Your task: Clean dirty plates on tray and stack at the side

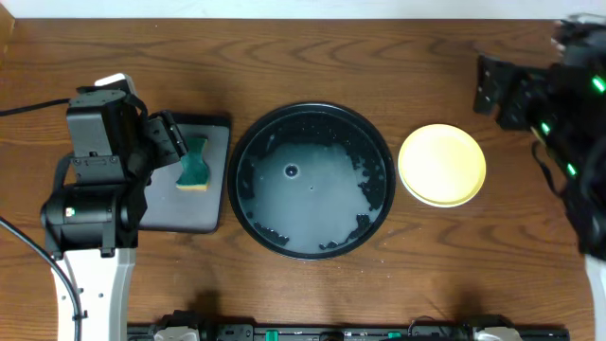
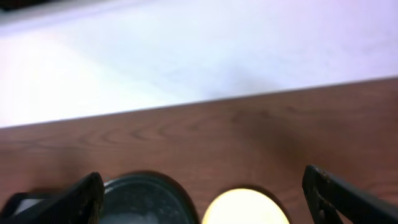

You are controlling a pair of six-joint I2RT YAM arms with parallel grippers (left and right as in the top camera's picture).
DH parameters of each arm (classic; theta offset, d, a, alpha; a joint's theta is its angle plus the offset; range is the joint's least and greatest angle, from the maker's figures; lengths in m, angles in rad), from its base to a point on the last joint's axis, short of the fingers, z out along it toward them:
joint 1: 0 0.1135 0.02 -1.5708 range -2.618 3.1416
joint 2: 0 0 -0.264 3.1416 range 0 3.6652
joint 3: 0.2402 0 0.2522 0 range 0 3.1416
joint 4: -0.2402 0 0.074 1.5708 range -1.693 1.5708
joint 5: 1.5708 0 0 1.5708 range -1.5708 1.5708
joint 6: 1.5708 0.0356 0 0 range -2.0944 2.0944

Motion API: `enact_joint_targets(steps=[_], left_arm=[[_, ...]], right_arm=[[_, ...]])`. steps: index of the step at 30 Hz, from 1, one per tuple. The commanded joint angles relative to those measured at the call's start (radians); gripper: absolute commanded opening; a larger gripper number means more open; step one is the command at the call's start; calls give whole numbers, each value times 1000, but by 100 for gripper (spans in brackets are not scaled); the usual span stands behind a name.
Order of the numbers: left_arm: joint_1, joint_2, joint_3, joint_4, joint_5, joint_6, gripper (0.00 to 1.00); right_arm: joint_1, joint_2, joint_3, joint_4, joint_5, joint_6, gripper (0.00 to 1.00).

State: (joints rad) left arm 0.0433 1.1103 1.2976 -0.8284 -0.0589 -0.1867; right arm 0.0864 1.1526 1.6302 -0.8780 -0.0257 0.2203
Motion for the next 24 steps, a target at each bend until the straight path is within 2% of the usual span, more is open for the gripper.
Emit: enact_joint_targets(steps=[1,5,9,11,12,17,18,24], left_arm=[[2,-2,6,-1,-9,-16,74],[2,3,6,-1,-9,-16,74],[2,6,4,-1,-9,-16,74],[2,6,3,-1,-9,-16,75],[2,6,2,-1,-9,-16,74],[2,6,2,-1,-9,-16,74],[2,6,2,-1,-9,-16,75],[2,6,2,-1,-9,-16,75]], right_arm=[[9,-53,13,-9,-34,10,99],[9,-109,13,-88,-14,-11,99],[10,-158,-5,-219,95,-21,99],[6,-177,-40,-234,136,-38,99],[6,-232,-143,-200,157,-93,99],[3,-406,-451,27,154,-168,99],[-9,-497,-594,146,130,-170,99],[-42,-790,-1048,539,62,-168,99]])
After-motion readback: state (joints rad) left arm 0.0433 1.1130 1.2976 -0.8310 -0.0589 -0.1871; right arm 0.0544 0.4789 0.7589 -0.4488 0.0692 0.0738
